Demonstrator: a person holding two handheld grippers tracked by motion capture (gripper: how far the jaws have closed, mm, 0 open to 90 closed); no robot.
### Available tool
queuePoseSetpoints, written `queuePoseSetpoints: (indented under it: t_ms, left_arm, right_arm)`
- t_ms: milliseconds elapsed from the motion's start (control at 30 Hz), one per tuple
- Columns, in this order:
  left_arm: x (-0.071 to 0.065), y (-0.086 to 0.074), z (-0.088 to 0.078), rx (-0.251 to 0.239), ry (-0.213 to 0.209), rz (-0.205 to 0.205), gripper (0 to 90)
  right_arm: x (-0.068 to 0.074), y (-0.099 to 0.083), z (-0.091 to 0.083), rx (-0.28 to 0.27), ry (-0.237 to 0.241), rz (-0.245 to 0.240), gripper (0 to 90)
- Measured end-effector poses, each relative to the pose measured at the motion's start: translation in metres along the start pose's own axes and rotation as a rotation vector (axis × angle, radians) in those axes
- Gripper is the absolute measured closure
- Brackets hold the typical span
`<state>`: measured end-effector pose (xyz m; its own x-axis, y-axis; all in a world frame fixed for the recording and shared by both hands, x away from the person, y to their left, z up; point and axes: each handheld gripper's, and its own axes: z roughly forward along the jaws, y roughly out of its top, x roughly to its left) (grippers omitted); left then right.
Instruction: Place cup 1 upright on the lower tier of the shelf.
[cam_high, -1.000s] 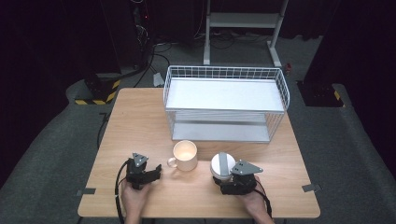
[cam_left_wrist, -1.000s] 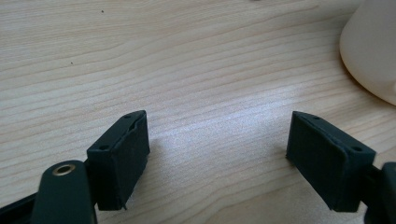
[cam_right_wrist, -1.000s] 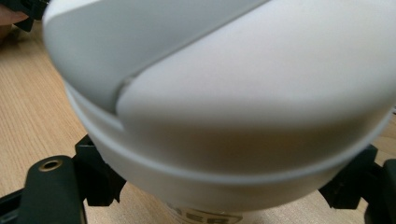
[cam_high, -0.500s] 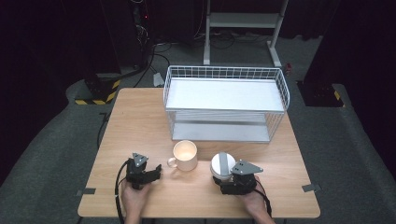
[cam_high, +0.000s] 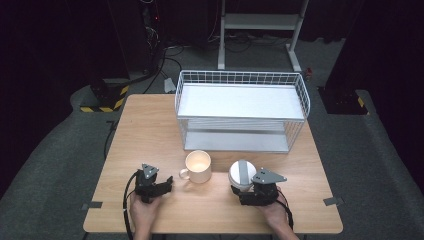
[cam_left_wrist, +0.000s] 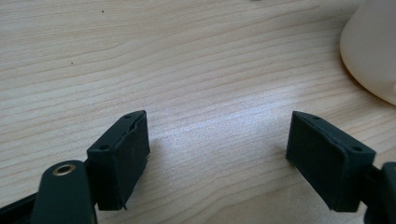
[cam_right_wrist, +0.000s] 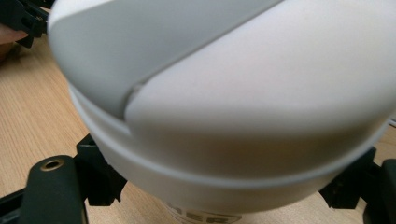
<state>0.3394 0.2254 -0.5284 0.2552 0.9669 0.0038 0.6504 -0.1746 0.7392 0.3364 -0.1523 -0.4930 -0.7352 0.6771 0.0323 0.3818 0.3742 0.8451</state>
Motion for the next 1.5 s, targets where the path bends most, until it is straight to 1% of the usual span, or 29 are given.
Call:
queuePoseSetpoints:
  t_ms: [167,400,467,500,533,600,733,800,900,1000,1267,1367,1500]
  left_arm:
    - [0.0,0.0,0.0,0.0,0.0,0.001,21.3]
    - [0.0,0.0,0.0,0.001,0.0,0.0,21.3]
    - [0.0,0.0,0.0,0.001,0.0,-0.001,21.3]
    - [0.0,0.0,0.0,0.0,0.0,0.0,21.3]
    - [0.0,0.0,0.0,0.001,0.0,0.0,21.3]
    - [0.0,0.0,0.0,0.0,0.0,0.0,21.3]
    - [0.0,0.0,0.0,0.0,0.0,0.0,21.3]
    - [0.0,0.0,0.0,0.0,0.0,0.0,21.3]
    - [0.0,0.0,0.0,0.0,0.0,0.0,21.3]
    - [0.0,0.0,0.0,0.001,0.0,-0.001,21.3]
    - [0.0,0.0,0.0,0.0,0.0,0.0,21.3]
    - [0.0,0.0,0.0,0.0,0.0,-0.001,21.3]
    - [0.0,0.0,0.0,0.0,0.0,0.0,21.3]
  right_arm:
    - [-0.003,0.001,-0.002,-0.004,0.004,0.015,19.0]
    - [-0.006,0.003,-0.004,-0.001,0.001,0.011,19.0]
    - [-0.008,0.004,-0.005,-0.004,0.002,0.018,19.0]
    - [-0.01,0.004,-0.004,-0.005,0.002,0.012,19.0]
    - [-0.01,0.004,-0.004,-0.001,0.002,0.019,19.0]
    - [-0.012,0.005,-0.004,0.004,-0.005,0.003,19.1]
    - [-0.013,0.008,-0.005,0.013,-0.01,-0.004,19.1]
    - [-0.016,0.009,-0.005,0.008,-0.011,-0.001,19.1]
    - [-0.02,0.01,-0.003,0.016,-0.017,0.009,19.0]
    - [-0.024,0.012,-0.002,0.017,-0.023,0.007,19.0]
    - [-0.041,0.02,0.001,0.019,-0.04,0.036,19.1]
    - [-0.044,0.022,0.002,0.018,-0.047,0.045,19.1]
    - [-0.047,0.025,0.003,0.018,-0.052,0.042,19.1]
